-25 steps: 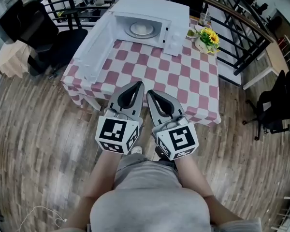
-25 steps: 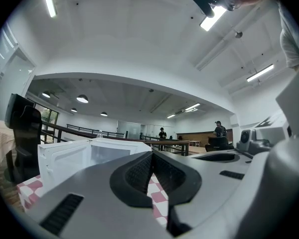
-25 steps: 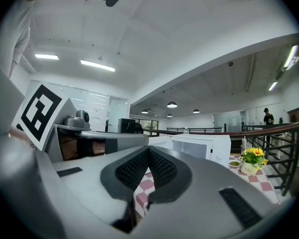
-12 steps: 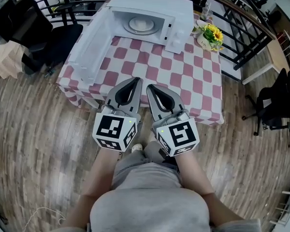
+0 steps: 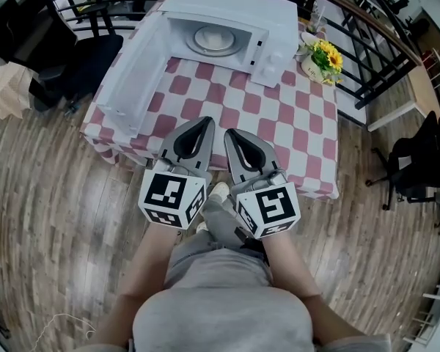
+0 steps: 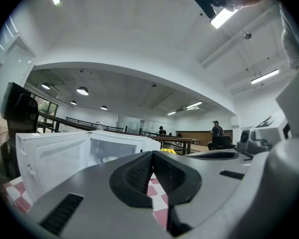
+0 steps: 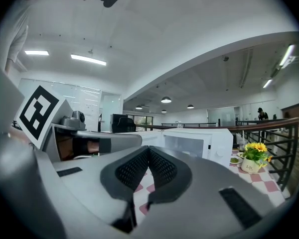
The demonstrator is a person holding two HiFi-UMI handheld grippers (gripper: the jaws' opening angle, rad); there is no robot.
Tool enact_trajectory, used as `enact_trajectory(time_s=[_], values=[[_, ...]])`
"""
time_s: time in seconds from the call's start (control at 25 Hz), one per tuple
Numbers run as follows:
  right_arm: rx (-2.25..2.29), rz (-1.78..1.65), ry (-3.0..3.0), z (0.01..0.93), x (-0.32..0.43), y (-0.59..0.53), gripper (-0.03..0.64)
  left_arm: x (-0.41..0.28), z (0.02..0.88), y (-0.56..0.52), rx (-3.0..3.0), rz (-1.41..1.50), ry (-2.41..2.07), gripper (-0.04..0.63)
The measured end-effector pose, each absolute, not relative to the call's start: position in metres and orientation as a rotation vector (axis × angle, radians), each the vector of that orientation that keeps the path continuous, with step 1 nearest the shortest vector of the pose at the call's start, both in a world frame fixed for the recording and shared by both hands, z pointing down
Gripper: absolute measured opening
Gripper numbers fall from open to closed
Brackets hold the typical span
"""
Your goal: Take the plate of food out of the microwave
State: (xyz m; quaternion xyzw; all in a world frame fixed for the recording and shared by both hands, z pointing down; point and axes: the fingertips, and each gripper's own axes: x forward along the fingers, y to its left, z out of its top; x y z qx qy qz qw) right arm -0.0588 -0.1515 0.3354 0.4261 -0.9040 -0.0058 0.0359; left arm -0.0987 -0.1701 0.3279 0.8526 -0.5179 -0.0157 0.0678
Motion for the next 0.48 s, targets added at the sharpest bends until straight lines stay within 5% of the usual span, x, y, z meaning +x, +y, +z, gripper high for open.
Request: enact_trajectory(time_s=[0.48], values=[[1.256, 0.000, -2.768, 0.349, -0.065, -0.224, 0.025, -0.106, 0.335, -0.248, 2.532, -0.093, -1.568, 0.002]])
